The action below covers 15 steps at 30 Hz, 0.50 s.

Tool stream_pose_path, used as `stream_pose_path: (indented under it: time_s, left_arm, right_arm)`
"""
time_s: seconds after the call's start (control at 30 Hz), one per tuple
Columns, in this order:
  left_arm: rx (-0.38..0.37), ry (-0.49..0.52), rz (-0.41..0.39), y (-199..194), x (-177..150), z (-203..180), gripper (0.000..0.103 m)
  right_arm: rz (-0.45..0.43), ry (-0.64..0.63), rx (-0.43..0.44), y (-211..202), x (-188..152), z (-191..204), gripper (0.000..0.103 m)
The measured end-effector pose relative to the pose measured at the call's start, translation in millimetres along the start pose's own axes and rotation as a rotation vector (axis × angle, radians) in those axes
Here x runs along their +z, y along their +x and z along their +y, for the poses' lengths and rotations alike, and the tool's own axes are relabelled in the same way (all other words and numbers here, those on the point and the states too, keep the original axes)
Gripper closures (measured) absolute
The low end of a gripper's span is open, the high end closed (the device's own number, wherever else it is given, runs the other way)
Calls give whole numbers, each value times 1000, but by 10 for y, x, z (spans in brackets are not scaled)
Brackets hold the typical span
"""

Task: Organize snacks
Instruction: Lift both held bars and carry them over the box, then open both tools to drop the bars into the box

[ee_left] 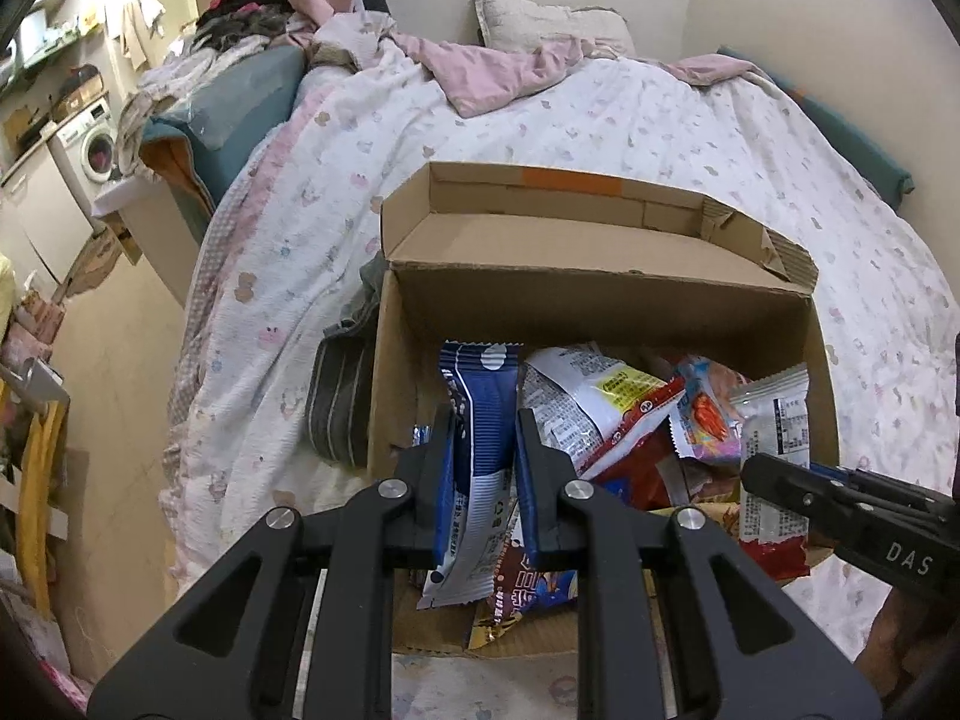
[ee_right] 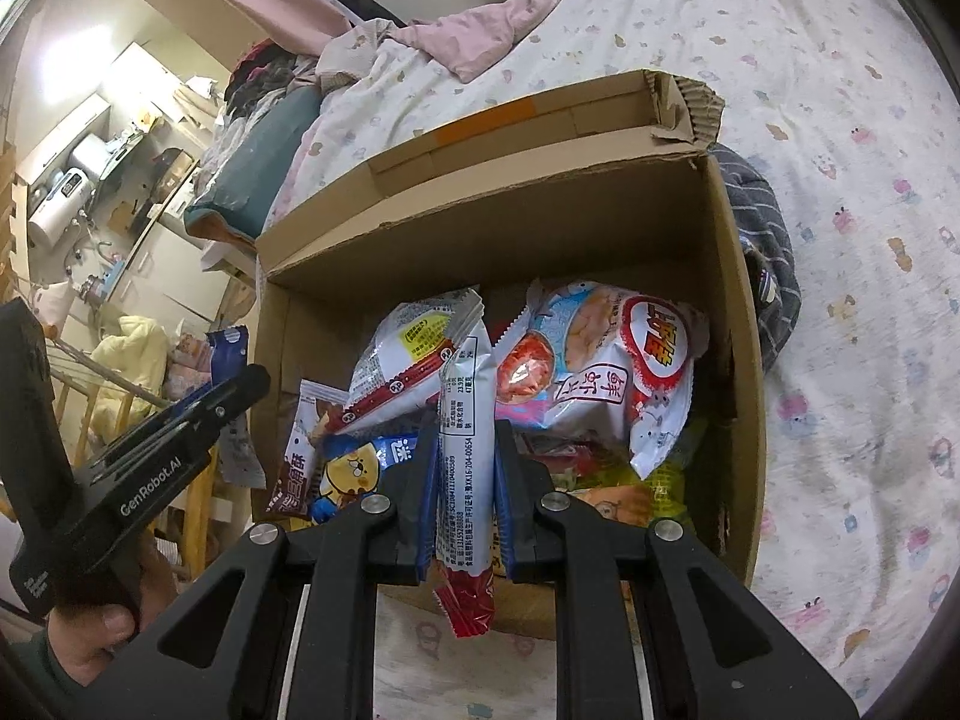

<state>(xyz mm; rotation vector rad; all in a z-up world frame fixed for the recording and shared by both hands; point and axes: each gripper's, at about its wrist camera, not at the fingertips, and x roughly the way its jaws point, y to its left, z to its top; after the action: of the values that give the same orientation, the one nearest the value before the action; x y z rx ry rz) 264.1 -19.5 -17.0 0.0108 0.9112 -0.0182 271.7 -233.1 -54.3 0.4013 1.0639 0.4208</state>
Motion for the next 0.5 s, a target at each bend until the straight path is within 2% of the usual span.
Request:
stream_pose_path:
  time_s: [0.3, 0.37, 0.5]
  left_arm:
    - [0, 33, -24, -78, -12, -60, 85]
    - [6, 32, -23, -90, -22, -52, 66]
    - [-7, 20, -41, -146, -34, -32, 40]
  right_arm:
    - [-9, 19, 23, -15, 1, -27, 82]
    - [-16, 26, 26, -30, 6, -47, 82]
    - [-36, 45, 37, -79, 17, -76, 81]
